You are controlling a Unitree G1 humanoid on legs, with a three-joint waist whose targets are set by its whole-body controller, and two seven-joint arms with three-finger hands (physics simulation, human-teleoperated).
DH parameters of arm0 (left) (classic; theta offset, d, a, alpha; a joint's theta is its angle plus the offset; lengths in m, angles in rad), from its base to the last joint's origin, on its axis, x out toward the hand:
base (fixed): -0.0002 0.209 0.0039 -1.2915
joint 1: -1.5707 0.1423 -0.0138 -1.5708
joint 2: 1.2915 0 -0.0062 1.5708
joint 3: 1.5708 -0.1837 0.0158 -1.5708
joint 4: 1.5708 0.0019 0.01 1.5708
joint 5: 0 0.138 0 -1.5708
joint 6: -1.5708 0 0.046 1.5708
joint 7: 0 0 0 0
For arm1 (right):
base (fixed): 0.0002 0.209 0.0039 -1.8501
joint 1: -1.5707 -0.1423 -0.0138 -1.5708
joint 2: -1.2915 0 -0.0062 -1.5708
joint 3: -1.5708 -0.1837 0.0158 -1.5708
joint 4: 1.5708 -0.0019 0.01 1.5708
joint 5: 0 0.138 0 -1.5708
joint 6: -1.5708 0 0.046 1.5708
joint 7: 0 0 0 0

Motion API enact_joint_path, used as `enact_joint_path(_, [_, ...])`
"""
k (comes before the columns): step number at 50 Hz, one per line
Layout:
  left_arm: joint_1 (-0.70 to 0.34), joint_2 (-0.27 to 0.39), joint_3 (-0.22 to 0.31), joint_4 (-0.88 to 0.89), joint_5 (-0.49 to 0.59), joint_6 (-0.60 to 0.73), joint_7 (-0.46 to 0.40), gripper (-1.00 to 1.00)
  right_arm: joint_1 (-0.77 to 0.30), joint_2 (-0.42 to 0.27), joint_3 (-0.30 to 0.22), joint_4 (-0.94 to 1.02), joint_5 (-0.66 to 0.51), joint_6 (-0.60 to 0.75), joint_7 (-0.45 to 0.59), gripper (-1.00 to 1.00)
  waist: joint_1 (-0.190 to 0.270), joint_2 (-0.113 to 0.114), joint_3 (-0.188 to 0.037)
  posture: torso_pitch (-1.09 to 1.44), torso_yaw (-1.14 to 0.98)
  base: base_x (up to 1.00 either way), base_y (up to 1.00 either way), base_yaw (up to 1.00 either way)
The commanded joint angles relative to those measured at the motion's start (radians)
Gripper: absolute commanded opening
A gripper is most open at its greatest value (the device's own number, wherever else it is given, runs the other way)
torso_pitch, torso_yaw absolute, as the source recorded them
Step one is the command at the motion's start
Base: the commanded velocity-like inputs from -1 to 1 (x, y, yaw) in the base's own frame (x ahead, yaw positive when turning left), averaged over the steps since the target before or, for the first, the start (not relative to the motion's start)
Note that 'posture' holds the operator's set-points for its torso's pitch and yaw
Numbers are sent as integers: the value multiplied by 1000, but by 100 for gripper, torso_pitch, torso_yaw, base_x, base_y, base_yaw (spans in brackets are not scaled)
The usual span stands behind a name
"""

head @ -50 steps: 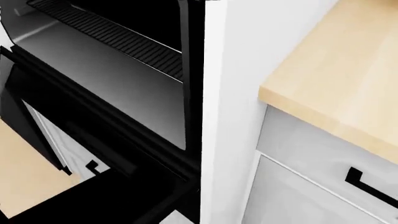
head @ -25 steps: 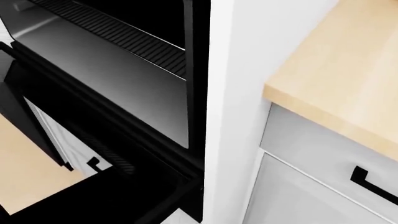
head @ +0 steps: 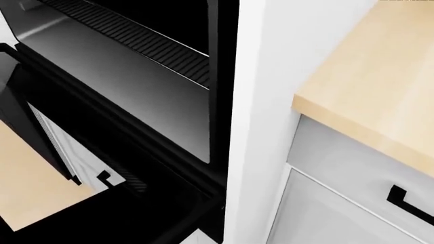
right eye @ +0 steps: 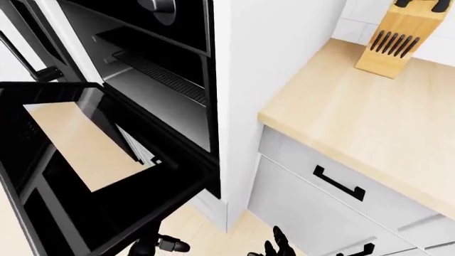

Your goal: Close the oven door.

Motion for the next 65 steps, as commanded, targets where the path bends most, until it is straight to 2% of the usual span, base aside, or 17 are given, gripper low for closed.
enact_joint_path(1, [-22, 4, -6, -26, -5, -40, 5, 100, -9, -6, -1, -15, 3, -19, 9, 100, 0, 0, -16, 0, 0, 0, 0, 0])
enact_joint_path(21, [-33, -12, -71, -40, -44, -113, 4, 100, -5, -9, -4, -15, 8, -22, 11, 100, 2, -5, -14, 0, 0, 0, 0, 0])
enact_joint_path(65, [-40, -24, -122, -84, -95, -164, -18, 100, -5, -9, -4, -15, 12, -23, 11, 100, 3, -9, -8, 0, 0, 0, 0, 0])
